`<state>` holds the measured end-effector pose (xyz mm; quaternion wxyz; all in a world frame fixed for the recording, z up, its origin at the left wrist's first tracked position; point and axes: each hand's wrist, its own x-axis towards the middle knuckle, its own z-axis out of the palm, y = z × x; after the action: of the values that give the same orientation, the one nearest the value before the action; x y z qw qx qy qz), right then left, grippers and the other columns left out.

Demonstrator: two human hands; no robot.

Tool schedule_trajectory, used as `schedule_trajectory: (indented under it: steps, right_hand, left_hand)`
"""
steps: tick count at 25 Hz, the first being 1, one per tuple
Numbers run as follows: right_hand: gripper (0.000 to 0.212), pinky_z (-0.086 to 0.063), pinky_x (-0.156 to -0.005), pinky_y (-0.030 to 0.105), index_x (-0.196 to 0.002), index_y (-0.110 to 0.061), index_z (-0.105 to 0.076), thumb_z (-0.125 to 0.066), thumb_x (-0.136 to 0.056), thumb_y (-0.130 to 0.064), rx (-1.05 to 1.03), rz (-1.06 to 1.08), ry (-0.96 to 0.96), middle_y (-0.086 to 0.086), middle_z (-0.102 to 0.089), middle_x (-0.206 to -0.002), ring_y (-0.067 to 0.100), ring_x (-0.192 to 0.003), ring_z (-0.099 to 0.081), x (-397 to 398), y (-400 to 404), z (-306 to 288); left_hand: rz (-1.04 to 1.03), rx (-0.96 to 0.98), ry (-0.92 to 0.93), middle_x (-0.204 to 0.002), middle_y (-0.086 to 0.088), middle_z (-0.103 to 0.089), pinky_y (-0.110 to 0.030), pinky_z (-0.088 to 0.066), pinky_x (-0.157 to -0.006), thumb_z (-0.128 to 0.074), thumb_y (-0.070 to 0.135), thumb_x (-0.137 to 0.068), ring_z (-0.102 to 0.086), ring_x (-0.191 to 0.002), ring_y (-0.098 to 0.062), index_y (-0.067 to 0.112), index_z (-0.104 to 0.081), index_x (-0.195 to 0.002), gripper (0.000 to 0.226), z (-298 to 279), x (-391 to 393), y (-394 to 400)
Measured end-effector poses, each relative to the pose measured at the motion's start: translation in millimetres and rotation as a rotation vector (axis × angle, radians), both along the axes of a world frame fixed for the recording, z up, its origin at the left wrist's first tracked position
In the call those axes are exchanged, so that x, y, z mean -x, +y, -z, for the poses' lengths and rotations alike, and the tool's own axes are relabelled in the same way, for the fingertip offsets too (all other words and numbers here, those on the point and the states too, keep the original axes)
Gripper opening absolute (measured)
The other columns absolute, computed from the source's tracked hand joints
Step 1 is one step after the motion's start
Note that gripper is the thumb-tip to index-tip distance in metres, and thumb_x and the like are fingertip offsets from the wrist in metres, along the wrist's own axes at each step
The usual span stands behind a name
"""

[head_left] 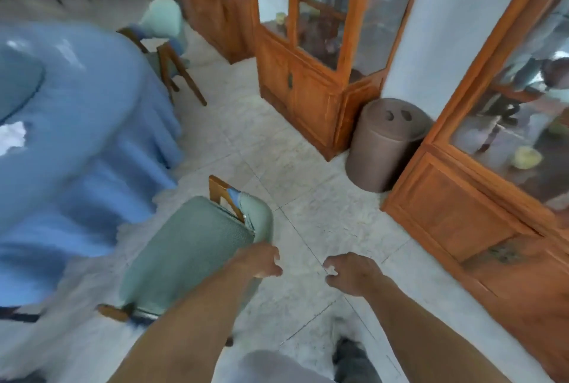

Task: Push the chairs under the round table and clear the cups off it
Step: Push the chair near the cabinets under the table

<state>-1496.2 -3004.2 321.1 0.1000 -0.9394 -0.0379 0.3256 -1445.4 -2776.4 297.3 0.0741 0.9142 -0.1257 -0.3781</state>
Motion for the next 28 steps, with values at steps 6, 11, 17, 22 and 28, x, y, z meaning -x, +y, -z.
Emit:
schedule_trajectory:
  steps: [6, 11, 17, 22, 28]
  right_hand:
    - [0.042, -0.043, -0.099, 0.030, -0.136, -0.034, -0.053, -0.052, -0.095, -0.045, -0.006, -0.423, 0.040, -0.001, -0.058, -0.134, 0.020, -0.121, -0.056, -77, -25, -5]
    - [0.044, -0.044, -0.094, 0.031, -0.137, -0.035, -0.051, -0.052, -0.094, -0.043, 0.028, -0.721, 0.029, -0.002, -0.056, -0.137, 0.020, -0.121, -0.056, -109, 4, -5]
    - [0.052, -0.047, -0.091, 0.038, -0.143, -0.034, -0.039, -0.055, -0.093, -0.037, -0.096, -0.934, -0.102, -0.003, -0.047, -0.142, 0.024, -0.119, -0.054, -119, 63, 8]
    - [0.069, -0.040, -0.103, 0.045, -0.151, -0.032, -0.024, -0.060, -0.092, -0.036, -0.121, -1.079, -0.246, 0.002, -0.026, -0.155, 0.027, -0.135, -0.037, -127, 103, 30]
    - [0.052, -0.036, -0.098, 0.047, -0.138, -0.029, -0.042, -0.062, -0.090, -0.031, 0.095, -1.259, -0.168, 0.001, -0.051, -0.135, 0.027, -0.124, -0.046, -138, 154, 64]
  left_hand:
    - [-0.413, -0.075, 0.025, -0.144, 0.007, -0.050, -0.043, -0.045, -0.104, -0.056, 0.048, -0.093, -0.049, -0.131, -0.021, 0.034, -0.049, -0.140, 0.050, -12, 25, -20]
    - [-0.791, -0.116, -0.019, -0.129, 0.003, -0.063, -0.037, -0.053, -0.094, -0.063, 0.045, -0.088, -0.064, -0.110, -0.020, 0.030, -0.055, -0.135, 0.050, -10, 79, -12]
    - [-1.101, -0.136, -0.284, -0.133, 0.003, -0.058, -0.040, -0.047, -0.098, -0.064, 0.042, -0.090, -0.055, -0.120, -0.021, 0.031, -0.053, -0.134, 0.047, 2, 118, -5]
    - [-1.116, -0.203, -0.411, -0.132, -0.001, -0.044, -0.040, -0.041, -0.102, -0.072, 0.040, -0.082, -0.044, -0.123, -0.024, 0.027, -0.044, -0.134, 0.061, 27, 111, 3]
    - [-1.003, -0.087, -0.082, -0.120, 0.006, -0.055, -0.047, -0.038, -0.102, -0.065, 0.048, -0.081, -0.051, -0.117, -0.021, 0.041, -0.052, -0.130, 0.052, 52, 74, 50]
